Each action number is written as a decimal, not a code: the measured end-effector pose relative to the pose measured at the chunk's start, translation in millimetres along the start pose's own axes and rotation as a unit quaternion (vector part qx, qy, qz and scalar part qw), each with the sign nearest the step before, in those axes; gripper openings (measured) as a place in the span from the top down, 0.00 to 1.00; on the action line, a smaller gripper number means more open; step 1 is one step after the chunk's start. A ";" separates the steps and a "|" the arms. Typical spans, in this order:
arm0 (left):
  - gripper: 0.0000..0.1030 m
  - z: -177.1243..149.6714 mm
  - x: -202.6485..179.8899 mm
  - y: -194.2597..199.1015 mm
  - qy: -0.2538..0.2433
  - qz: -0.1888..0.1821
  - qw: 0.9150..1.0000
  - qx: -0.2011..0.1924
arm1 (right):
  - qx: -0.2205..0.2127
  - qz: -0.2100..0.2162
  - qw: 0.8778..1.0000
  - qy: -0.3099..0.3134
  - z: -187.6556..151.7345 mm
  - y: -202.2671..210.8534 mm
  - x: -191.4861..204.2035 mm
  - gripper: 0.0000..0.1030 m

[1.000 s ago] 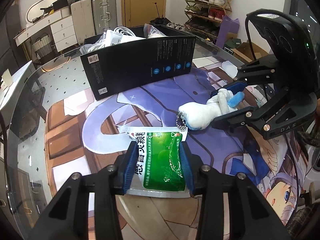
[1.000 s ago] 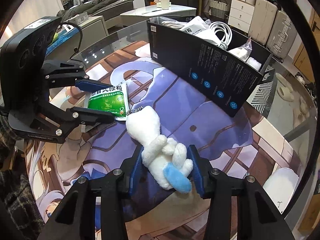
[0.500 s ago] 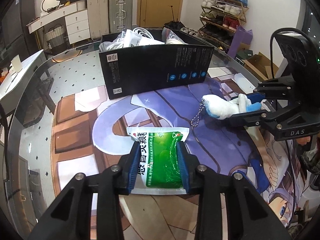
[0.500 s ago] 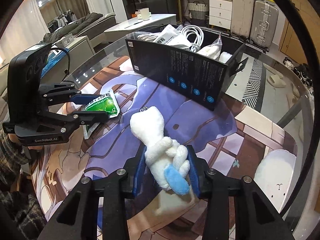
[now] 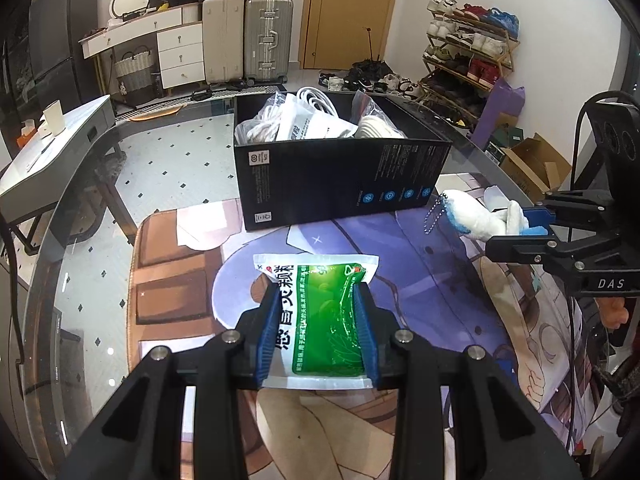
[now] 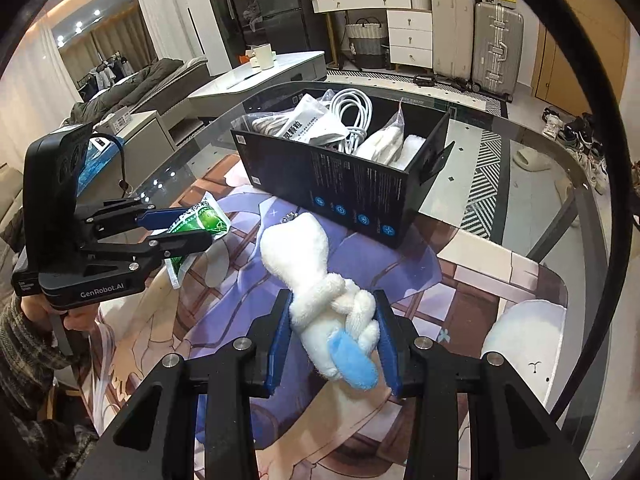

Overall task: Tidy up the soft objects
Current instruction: 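Lift and carry the sachet with the left tool while the right carries the bunny over the box, then lower the sachet and bunny into the black box and open both tools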

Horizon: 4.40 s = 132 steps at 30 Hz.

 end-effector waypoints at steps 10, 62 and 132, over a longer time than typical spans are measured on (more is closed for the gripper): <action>0.67 17.1 0.0 6.2 -0.011 0.023 1.000 -0.011 | -0.013 0.001 1.000 0.005 21.2 6.3 10.0 0.62; 0.67 134.1 -3.0 2.3 -0.038 0.034 0.997 -0.053 | -0.061 -0.028 0.998 -0.020 108.4 16.0 -49.9 0.62; 0.05 122.1 -3.7 12.9 -0.034 -0.011 0.995 -0.089 | -0.092 -0.028 0.994 -0.047 118.9 -1.8 -37.3 0.05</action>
Point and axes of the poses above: each gripper's, at about its wrist camera, not at the fingertips, and y roughly against the way its jaws point, x to its left, z to its top, the point moved 8 cm from there along -y, roughly the way its jaws point, and after that the axes turned 6 degrees about y, right-handed, at the moved point
